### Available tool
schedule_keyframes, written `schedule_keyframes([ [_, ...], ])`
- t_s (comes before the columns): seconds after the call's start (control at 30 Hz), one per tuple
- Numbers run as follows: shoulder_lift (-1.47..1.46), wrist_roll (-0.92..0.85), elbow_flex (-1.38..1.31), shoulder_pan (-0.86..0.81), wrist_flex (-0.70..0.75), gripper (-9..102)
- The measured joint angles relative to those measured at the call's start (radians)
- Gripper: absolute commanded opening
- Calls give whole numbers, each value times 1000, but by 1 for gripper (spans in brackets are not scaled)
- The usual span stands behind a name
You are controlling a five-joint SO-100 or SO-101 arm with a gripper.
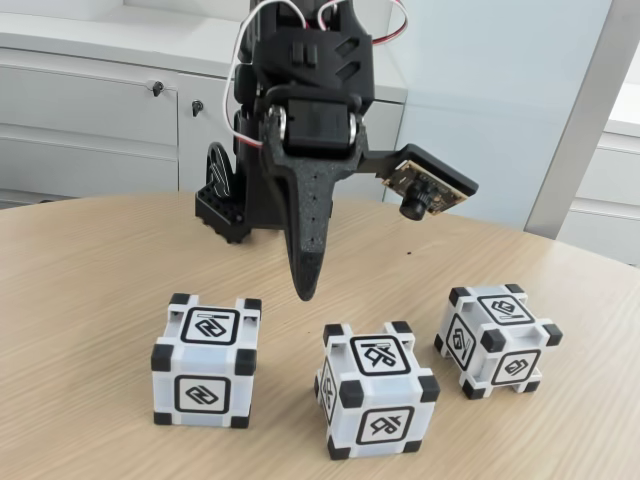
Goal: Stack cubes from left to right.
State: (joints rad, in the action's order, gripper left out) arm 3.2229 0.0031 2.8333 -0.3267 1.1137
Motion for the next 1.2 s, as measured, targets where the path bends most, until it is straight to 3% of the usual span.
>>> schedule_keyframes([
  [1.2,0,25,0,0,-11,1],
])
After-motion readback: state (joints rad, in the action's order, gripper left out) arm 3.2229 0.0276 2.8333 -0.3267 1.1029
